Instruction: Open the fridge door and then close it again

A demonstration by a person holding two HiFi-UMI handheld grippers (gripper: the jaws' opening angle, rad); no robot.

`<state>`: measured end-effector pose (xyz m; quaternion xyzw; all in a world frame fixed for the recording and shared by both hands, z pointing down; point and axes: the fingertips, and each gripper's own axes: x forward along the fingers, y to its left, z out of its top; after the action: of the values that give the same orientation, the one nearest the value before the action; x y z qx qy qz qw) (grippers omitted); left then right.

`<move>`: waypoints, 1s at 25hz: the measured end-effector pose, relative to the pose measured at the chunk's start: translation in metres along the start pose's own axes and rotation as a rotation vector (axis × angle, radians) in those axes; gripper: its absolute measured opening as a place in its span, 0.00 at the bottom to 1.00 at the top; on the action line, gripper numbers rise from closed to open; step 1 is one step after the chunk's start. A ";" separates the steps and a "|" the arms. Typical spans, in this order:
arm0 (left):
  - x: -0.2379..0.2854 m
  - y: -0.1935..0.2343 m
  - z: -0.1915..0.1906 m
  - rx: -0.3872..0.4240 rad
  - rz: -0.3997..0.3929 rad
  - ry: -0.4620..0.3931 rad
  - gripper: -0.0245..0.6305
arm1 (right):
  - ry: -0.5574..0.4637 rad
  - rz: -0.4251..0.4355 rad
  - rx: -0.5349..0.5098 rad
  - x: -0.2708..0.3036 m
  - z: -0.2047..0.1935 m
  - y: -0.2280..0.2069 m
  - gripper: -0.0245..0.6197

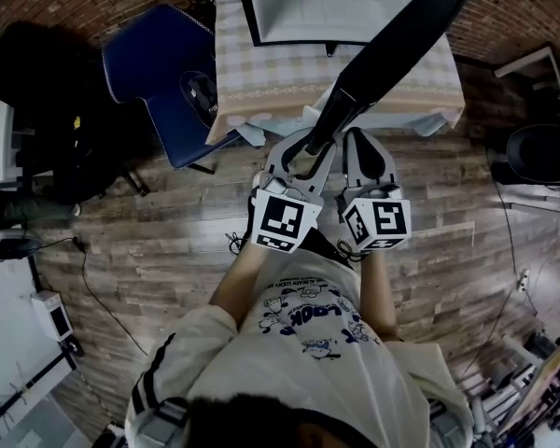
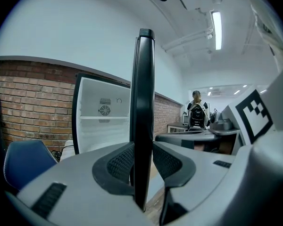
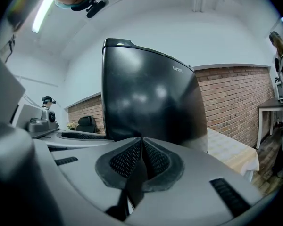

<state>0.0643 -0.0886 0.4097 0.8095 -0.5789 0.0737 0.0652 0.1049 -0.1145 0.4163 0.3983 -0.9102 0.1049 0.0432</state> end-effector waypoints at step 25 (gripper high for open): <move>0.012 0.092 0.006 -0.009 -0.003 0.014 0.25 | 0.011 0.046 -0.018 0.083 0.013 0.038 0.09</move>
<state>-0.0188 -0.1304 0.4084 0.8096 -0.5773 0.0766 0.0732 0.0211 -0.1516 0.4113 0.3762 -0.9198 0.0997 0.0495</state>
